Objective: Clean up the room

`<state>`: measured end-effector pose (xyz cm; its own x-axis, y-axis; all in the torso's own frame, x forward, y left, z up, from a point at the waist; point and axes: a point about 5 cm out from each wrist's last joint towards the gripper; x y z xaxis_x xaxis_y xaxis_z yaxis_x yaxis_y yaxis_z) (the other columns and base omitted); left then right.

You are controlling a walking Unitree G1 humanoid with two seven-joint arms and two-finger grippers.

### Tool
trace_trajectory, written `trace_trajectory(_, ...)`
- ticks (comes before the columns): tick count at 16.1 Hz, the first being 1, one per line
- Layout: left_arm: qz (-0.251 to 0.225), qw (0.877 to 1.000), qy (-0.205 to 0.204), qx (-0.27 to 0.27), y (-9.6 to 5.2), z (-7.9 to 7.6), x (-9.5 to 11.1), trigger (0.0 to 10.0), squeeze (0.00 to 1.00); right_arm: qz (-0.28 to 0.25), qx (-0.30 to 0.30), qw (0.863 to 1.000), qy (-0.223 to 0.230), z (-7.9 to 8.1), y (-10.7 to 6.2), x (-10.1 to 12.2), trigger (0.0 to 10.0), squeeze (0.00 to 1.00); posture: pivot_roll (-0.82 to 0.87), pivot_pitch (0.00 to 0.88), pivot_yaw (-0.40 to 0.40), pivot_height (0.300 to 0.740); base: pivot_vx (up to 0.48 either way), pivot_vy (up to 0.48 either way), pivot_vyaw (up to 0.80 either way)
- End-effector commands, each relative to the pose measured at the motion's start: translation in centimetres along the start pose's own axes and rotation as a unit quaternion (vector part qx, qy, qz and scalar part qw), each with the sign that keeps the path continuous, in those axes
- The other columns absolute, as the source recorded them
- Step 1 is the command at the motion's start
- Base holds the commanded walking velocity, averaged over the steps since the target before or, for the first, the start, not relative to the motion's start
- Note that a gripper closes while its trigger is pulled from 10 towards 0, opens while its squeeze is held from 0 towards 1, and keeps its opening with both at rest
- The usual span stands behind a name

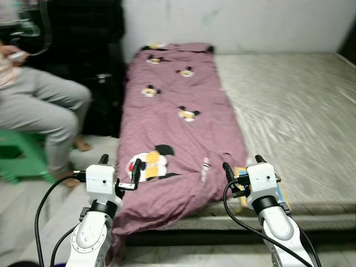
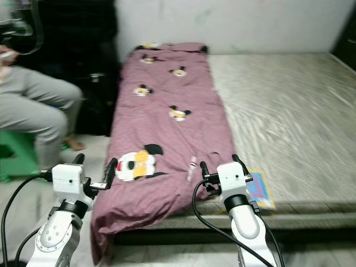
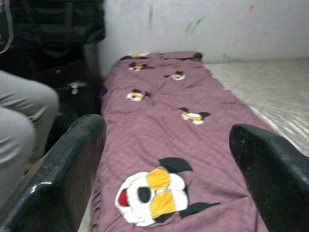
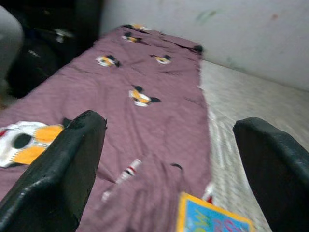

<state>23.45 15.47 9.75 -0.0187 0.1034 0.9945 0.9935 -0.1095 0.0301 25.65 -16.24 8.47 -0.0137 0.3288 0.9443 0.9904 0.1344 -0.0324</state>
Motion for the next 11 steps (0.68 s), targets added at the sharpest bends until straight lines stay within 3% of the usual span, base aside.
trace_trajectory(1, -0.004, 1.000, -0.005, -0.008, 0.07, -0.27, 0.41, 10.0, 0.00, -0.008, 0.003, 1.000, 0.012, -0.05, 0.10, 0.44, 10.0, 0.00, -0.05, 0.022, 0.007, 0.740, 0.000, 0.000, 0.00)
trace_trajectory(4, -0.006, 0.999, -0.017, -0.036, 0.22, -0.94, 0.52, 10.0, 0.00, 0.012, -0.006, 1.000, 0.011, -0.42, 0.40, 0.17, 10.0, 0.00, -0.06, 0.022, 0.008, 0.740, 0.082, 0.000, 0.00)
trace_trajectory(11, -0.005, 0.999, -0.020, -0.047, 0.36, -1.03, 0.59, 10.0, 0.00, 0.036, 0.011, 0.999, 0.028, 0.03, 0.70, -0.11, 10.0, 0.00, -0.06, 0.023, 0.014, 0.740, 0.373, 0.000, 0.00)
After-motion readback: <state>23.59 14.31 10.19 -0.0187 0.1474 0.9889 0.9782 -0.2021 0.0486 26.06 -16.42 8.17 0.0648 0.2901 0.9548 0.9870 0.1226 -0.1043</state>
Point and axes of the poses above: a point about 5 cm out from each wrist's last joint towards the gripper, its own y axis pointing out of the wrist towards the gripper, its own x axis along the axis of the wrist's last joint, z = x × y, and after that the axes turned 6 degrees about -y, right-handed
